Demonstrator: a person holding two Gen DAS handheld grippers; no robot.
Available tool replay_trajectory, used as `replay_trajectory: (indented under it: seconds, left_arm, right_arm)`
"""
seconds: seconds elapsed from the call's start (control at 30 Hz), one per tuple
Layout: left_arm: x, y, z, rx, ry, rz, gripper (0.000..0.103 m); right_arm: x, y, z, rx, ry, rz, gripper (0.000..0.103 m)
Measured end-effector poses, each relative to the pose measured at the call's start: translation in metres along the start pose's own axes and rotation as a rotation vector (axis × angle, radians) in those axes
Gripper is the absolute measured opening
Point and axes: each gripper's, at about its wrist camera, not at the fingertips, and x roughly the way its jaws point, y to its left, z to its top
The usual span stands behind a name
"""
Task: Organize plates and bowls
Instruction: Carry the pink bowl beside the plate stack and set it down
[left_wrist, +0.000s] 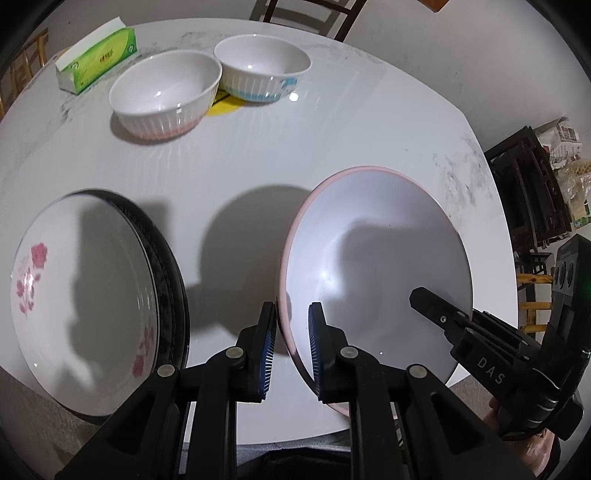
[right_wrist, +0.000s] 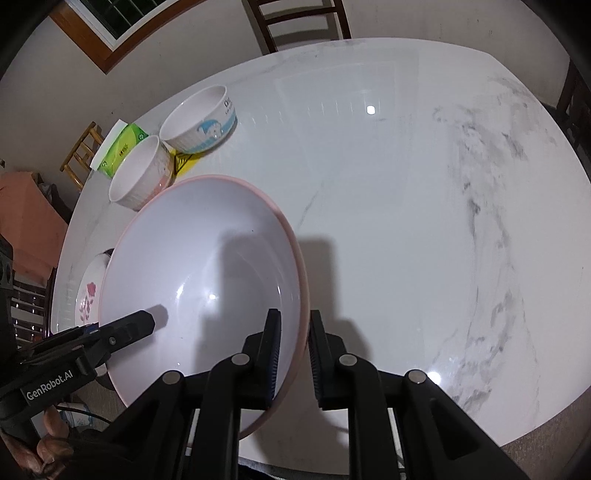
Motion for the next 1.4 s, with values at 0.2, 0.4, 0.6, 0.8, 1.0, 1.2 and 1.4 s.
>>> replay_trajectory:
  seconds: [0.2, 0.4, 0.6, 0.8, 1.0, 1.2, 1.4]
  left_arm:
    - [0.004, 0.005, -0.012, -0.004, 0.011, -0.003, 0.014]
    - [0.005, 0.007, -0.019, -0.004, 0.005, 0.010, 0.014]
    - [0.010, 0.010, -0.022, -0.006, 0.009, 0.019, 0.014]
    - [0.011, 0.009, -0.020, -0.007, 0.001, 0.020, 0.014]
    - [0.009, 0.008, -0.021, -0.001, -0.014, 0.033, 0.022]
    - [0.004, 0.014, -0.020, -0.008, -0.032, 0.039, 0.026]
    - [-0.002, 0.017, -0.018, -0.011, -0.059, 0.025, 0.027]
  right_arm:
    - [0.001, 0.001, -0.006, -0.007, 0.006, -0.002, 0.017]
    - [0.008, 0.005, -0.009, -0.009, 0.021, -0.003, 0.017]
    - [0.011, 0.005, -0.011, -0.009, 0.025, 0.001, 0.018]
    - [0.013, 0.009, -0.011, -0.026, 0.027, -0.011, 0.018]
    - [0.009, 0.016, -0.010, -0.055, 0.001, -0.022, 0.028]
    - [0.002, 0.018, -0.006, -0.072, -0.034, -0.049, 0.037]
    - [-0.006, 0.017, 0.000, -0.077, -0.071, -0.072, 0.037]
